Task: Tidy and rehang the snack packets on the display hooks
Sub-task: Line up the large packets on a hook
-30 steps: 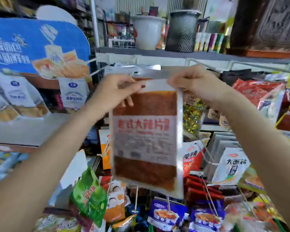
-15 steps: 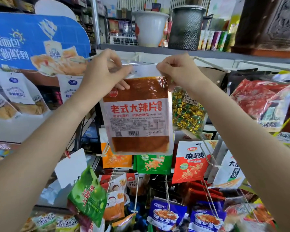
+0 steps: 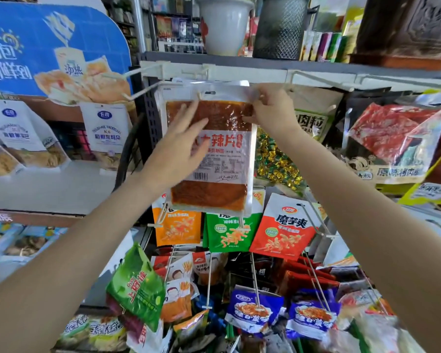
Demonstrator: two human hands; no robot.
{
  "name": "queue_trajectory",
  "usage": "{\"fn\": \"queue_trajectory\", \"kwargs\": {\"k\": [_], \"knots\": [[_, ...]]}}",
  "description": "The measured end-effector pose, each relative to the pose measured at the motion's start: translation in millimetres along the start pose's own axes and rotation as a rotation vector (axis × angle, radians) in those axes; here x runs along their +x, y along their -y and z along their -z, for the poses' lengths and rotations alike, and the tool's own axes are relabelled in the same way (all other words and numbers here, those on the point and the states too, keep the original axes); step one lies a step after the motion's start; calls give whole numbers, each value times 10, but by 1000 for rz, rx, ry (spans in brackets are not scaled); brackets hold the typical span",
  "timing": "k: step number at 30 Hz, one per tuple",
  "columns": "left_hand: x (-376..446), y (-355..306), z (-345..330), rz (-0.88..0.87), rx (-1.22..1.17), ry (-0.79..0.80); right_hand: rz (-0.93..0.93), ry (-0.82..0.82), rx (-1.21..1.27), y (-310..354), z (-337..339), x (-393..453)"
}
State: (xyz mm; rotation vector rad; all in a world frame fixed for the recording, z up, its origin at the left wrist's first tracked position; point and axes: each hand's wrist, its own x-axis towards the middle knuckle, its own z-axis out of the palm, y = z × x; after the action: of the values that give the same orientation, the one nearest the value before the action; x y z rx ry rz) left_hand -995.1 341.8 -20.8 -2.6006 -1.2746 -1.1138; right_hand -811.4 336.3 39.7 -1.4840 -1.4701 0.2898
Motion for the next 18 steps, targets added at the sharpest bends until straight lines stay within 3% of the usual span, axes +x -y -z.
{"fn": "queue_trajectory", "kwargs": {"k": [3, 7, 9, 12, 18], "knots": [[-98, 107, -236, -51, 258, 115, 19, 51, -111, -13, -9, -67], [-193, 99, -460, 89, 423, 222, 27, 73, -173, -94, -49, -233], [-333, 35, -591, 84, 392, 189, 71, 9, -205, -216, -4, -432], [-666, -36, -924, -74, 309, 172, 116, -8, -274, -589, 54, -897], [-1328, -277, -1680, -53, 122, 459, -184, 340, -333, -1786, -158, -2016]]}}
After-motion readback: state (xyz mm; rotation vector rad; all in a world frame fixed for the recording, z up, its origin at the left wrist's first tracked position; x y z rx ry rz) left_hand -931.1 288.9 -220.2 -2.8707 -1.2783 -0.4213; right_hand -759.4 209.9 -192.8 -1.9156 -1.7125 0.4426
